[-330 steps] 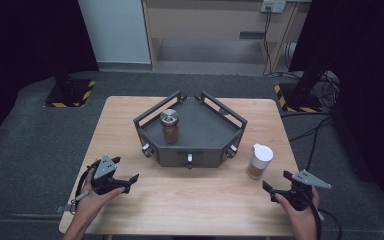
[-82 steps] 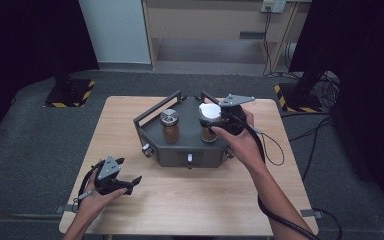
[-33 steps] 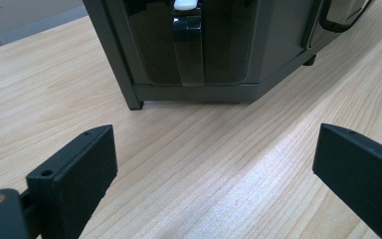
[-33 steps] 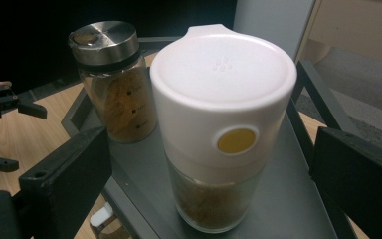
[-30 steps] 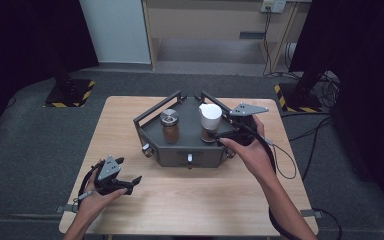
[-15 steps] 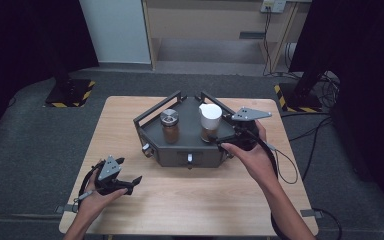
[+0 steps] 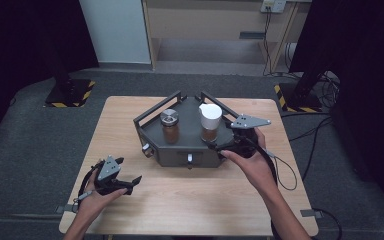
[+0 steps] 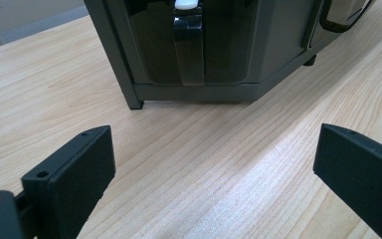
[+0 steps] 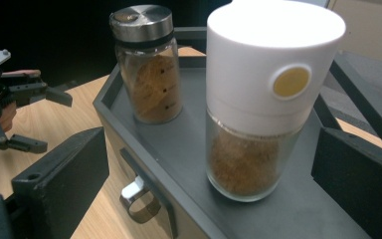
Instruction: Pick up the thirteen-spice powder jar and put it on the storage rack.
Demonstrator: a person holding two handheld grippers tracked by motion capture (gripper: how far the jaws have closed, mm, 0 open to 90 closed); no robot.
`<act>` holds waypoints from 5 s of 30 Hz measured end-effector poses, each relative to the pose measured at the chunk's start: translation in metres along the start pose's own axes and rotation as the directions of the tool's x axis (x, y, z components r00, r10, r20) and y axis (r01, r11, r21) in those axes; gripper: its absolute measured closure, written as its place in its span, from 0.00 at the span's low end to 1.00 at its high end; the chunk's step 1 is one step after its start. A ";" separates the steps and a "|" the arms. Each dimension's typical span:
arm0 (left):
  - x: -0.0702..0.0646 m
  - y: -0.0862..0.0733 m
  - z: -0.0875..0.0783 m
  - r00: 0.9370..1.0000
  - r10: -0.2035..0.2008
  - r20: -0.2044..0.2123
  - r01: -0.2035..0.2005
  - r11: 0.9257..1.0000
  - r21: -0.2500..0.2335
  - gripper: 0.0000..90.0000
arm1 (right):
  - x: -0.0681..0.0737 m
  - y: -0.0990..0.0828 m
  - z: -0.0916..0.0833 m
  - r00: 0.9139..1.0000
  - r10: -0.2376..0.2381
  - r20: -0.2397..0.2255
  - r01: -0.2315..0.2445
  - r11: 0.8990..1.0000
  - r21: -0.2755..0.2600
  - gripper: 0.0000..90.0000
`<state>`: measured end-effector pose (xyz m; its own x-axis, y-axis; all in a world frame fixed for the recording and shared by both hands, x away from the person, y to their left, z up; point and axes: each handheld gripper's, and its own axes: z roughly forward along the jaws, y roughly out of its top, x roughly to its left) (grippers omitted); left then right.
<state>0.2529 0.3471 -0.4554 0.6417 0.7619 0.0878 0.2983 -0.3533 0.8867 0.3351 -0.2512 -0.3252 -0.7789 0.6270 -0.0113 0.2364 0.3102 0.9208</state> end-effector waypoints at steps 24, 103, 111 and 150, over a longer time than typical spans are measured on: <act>0.000 -0.001 0.000 1.000 0.003 0.003 -0.003 1.000 -0.005 0.02 | 0.014 -0.041 -0.019 1.000 0.013 -0.002 -0.013 1.000 -0.028 0.02; -0.004 -0.003 0.001 1.000 0.000 -0.004 0.000 1.000 -0.027 0.02 | 0.010 -0.165 -0.061 0.979 0.160 0.129 -0.156 0.987 -0.038 0.02; -0.004 -0.003 0.002 1.000 -0.004 -0.008 0.003 1.000 -0.028 0.02 | 0.009 -0.167 -0.058 0.978 0.163 0.131 -0.161 0.987 -0.032 0.02; -0.007 0.002 0.010 0.999 0.033 0.018 -0.033 0.999 -0.006 0.02 | 0.007 -0.169 -0.059 0.975 0.171 0.139 -0.170 0.985 -0.018 0.02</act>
<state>0.2564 0.3355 -0.4589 0.6638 0.7400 0.1089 0.2728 -0.3751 0.8860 0.2552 -0.3418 -0.4579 -0.6384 0.7642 0.0920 0.3548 0.1861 0.9162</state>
